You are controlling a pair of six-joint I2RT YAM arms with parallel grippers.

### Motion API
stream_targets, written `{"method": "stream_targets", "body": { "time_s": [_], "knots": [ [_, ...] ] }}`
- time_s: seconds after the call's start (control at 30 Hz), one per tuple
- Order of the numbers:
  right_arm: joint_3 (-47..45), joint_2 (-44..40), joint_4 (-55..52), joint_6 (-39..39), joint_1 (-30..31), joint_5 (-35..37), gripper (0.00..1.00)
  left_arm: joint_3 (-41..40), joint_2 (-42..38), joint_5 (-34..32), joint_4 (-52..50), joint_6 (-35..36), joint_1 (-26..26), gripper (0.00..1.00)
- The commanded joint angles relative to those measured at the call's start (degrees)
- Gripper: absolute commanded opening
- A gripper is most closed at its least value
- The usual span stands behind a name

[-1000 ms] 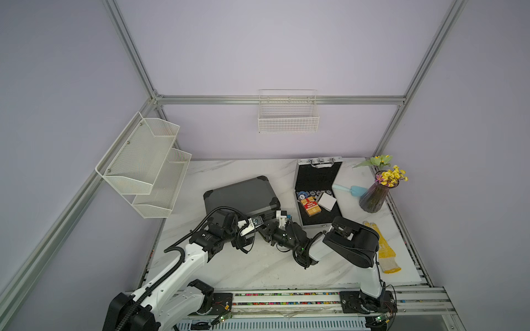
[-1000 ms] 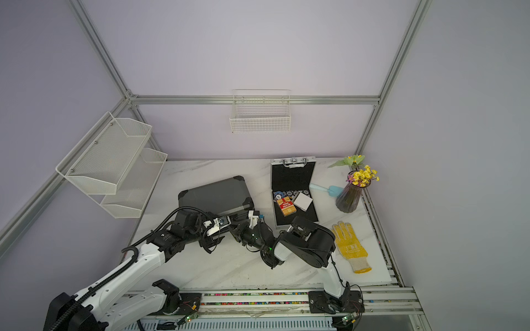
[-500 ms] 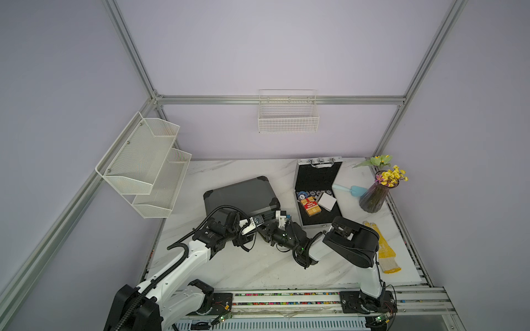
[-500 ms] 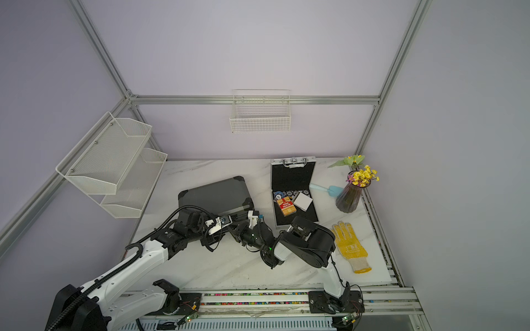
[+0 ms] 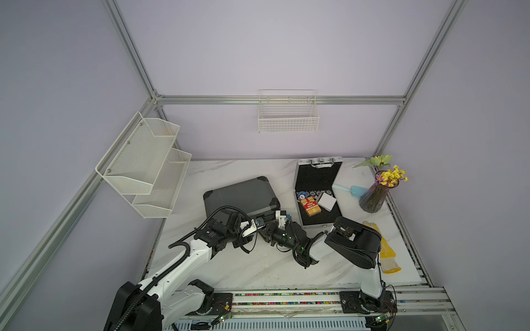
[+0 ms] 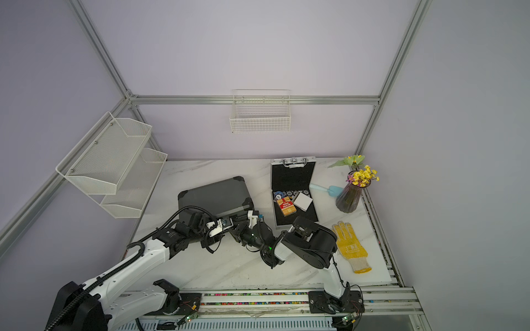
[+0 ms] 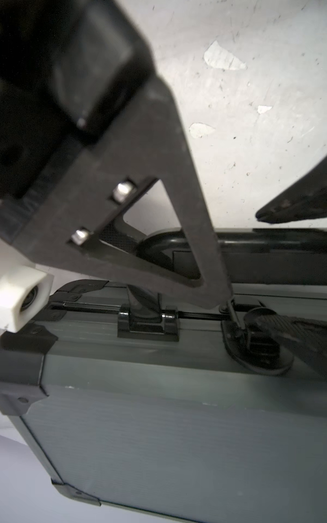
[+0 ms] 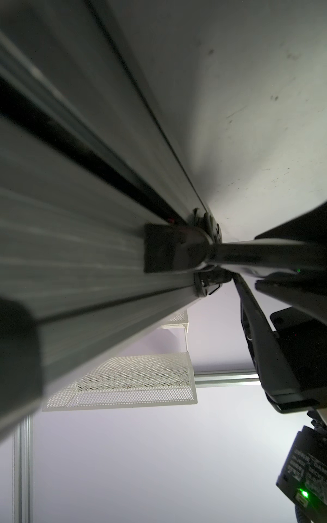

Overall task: Open the poker set cases
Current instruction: Place the poker set case at the center of the board.

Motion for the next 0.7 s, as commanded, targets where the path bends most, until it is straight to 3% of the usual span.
{"method": "stream_targets", "body": {
  "time_s": [0.0,0.2,0.3,0.47,0.53,0.67],
  "knots": [
    [2.7,-7.7,23.1,-2.1,1.1,-2.0,0.00,1.0,-0.8,1.2,-2.2,3.9,-0.3,0.55],
    [0.7,-5.7,21.6,1.4,1.1,0.4,0.00,1.0,-8.6,8.8,2.0,-1.6,-0.1,0.80],
    [-0.4,-5.0,19.5,3.3,1.1,1.1,0.00,-0.4,-14.6,11.9,7.7,-7.7,0.2,0.85],
    [-2.1,-5.2,14.7,5.0,1.2,1.1,0.00,-3.3,-22.0,4.6,17.8,-18.1,0.8,0.93],
    [-2.6,-5.5,13.2,5.1,1.2,1.0,0.00,-2.2,-21.5,-1.0,17.6,-21.9,0.8,1.00],
    [-3.1,-6.5,10.5,5.1,1.3,0.6,0.00,3.1,-15.3,-15.2,12.5,-34.4,1.1,1.00]
  ]
}}
